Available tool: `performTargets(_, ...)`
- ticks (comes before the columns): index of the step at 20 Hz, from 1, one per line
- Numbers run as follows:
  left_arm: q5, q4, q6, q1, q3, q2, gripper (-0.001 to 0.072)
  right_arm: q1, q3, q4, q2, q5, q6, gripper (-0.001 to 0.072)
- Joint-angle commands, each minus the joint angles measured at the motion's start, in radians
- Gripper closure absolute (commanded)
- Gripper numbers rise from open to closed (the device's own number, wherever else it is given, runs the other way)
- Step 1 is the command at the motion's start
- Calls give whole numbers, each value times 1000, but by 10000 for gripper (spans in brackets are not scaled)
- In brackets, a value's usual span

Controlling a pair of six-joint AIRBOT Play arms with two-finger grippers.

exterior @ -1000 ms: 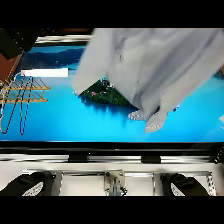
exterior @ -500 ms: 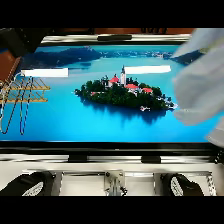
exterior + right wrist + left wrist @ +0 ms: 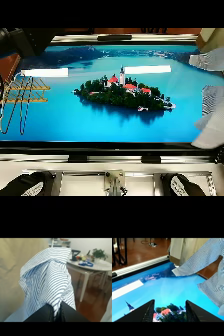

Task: Fold the shirts.

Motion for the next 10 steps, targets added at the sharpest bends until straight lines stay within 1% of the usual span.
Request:
performTargets(1, -14, 2, -9, 0, 1, -6, 225, -92, 105, -10, -104, -29, 24, 629)
performTargets(3, -14, 1, -9, 0, 1, -6, 224, -173, 177, 15, -143, -68, 30, 629)
performTargets(5, -14, 2, -9, 0, 1, -6, 225, -248, 233, 71, -168, -97, 29, 629)
performTargets(7, -14, 0, -18, 0, 1, -3, 225, -323, 248, 137, -179, -145, 29, 629)
performTargets(10, -22, 1, -54, 0, 2, -2, 225, -410, 247, 189, -198, -149, 28, 628)
